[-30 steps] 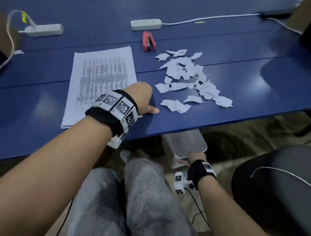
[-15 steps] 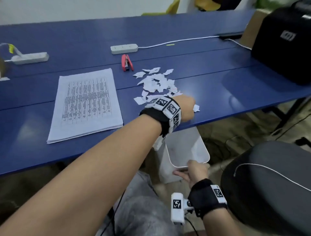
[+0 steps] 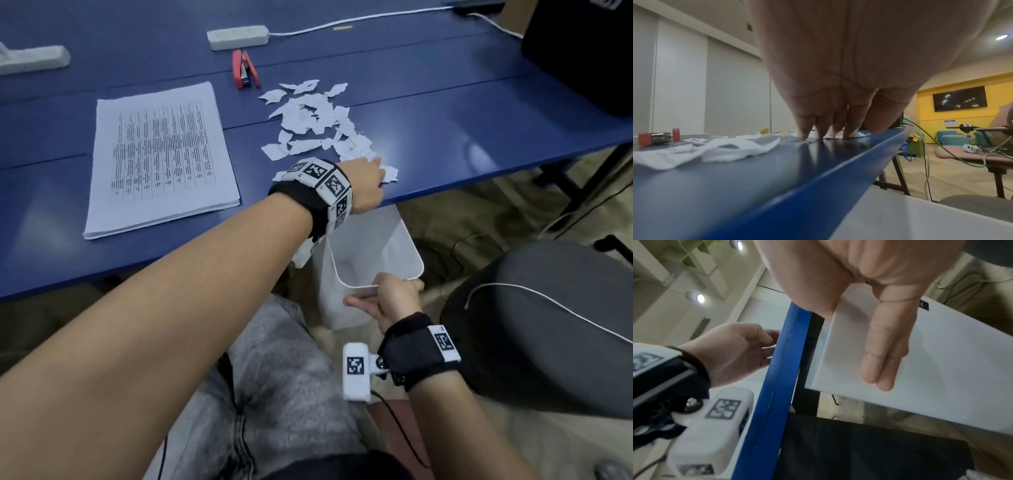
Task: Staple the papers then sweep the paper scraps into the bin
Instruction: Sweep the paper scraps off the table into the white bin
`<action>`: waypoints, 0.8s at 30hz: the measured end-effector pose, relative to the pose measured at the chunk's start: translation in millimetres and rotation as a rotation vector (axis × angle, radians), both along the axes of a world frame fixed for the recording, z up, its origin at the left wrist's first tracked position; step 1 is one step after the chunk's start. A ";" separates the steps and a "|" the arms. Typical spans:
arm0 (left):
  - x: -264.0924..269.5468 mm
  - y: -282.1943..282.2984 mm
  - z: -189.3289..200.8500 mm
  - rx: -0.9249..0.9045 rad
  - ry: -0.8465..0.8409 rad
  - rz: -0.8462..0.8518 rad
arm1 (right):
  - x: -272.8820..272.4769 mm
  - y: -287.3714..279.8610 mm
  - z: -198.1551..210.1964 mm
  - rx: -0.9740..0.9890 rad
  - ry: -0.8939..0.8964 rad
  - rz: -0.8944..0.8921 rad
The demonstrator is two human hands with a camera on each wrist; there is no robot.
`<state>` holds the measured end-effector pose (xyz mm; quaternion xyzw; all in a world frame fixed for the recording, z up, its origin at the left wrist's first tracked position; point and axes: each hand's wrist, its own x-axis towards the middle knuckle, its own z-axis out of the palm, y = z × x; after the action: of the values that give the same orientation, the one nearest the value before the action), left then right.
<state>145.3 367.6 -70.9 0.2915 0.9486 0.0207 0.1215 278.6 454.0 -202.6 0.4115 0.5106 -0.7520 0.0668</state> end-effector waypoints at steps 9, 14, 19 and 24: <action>44.4 4.4 1.6 -0.127 -0.010 -0.125 | -1.8 3.6 10.2 -0.059 0.053 0.019; 56.2 2.8 7.6 -0.101 -0.011 -0.140 | -4.8 5.3 6.6 -0.059 0.036 0.003; 27.0 -1.5 23.3 0.034 0.009 -0.024 | -2.7 7.8 11.4 -0.048 0.063 0.030; 32.2 -2.5 7.1 -0.081 -0.106 -0.046 | -0.7 10.6 13.6 -0.040 0.061 0.037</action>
<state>177.5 365.1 -63.9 0.3067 0.9339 -0.0050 0.1835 277.9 464.6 -188.9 0.3774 0.5047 -0.7730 0.0736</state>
